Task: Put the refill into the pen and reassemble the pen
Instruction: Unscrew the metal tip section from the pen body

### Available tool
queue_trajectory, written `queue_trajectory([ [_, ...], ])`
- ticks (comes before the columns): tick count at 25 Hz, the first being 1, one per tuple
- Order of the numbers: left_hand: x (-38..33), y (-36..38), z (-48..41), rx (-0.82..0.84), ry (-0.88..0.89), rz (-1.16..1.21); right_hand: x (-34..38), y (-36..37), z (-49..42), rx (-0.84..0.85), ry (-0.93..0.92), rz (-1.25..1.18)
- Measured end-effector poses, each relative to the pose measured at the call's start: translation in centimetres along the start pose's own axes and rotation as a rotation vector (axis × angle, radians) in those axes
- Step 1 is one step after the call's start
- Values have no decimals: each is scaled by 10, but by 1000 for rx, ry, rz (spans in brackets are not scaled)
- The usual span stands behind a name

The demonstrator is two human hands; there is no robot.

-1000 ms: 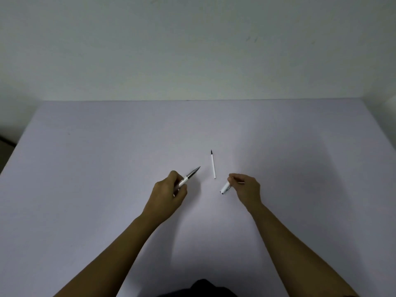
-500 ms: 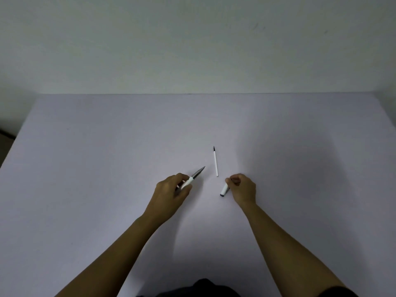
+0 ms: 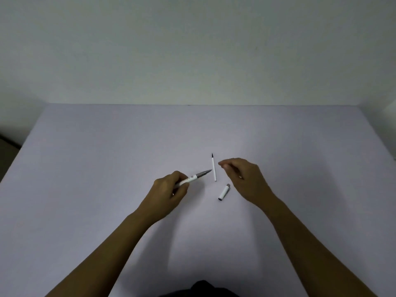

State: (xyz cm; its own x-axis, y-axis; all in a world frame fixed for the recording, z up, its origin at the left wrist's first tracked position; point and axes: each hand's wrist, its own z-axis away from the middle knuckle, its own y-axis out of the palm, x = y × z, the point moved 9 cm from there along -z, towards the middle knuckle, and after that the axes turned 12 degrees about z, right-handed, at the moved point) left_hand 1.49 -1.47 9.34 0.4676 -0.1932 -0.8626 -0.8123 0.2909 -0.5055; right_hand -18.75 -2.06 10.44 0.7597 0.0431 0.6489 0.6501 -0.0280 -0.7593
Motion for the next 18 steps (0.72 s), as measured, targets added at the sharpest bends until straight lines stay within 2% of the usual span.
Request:
queue_trajectory([
  [3, -28, 1, 4, 77, 151, -78, 27, 12, 2, 285, -29, 73],
  [6, -50, 3, 10, 132, 290, -180, 39, 28, 8, 552, -58, 282],
  [8, -55, -1, 14, 118, 313, -203, 48, 29, 14, 621, -86, 294],
  [10, -56, -5, 17, 98, 304, -205, 62, 18, 13, 521, -176, 310],
  [13, -53, -8, 16, 68, 247, -188, 88, 0, 14, 253, -438, 443],
  [14, -52, -8, 15, 63, 215, -186, 91, -4, 16, 204, -452, 416],
  [16, -49, -9, 14, 70, 165, -196, 86, -11, 16, 194, -362, 256],
  [18, -52, -12, 14, 74, 178, -225, 74, -9, 17, 262, -198, 138],
])
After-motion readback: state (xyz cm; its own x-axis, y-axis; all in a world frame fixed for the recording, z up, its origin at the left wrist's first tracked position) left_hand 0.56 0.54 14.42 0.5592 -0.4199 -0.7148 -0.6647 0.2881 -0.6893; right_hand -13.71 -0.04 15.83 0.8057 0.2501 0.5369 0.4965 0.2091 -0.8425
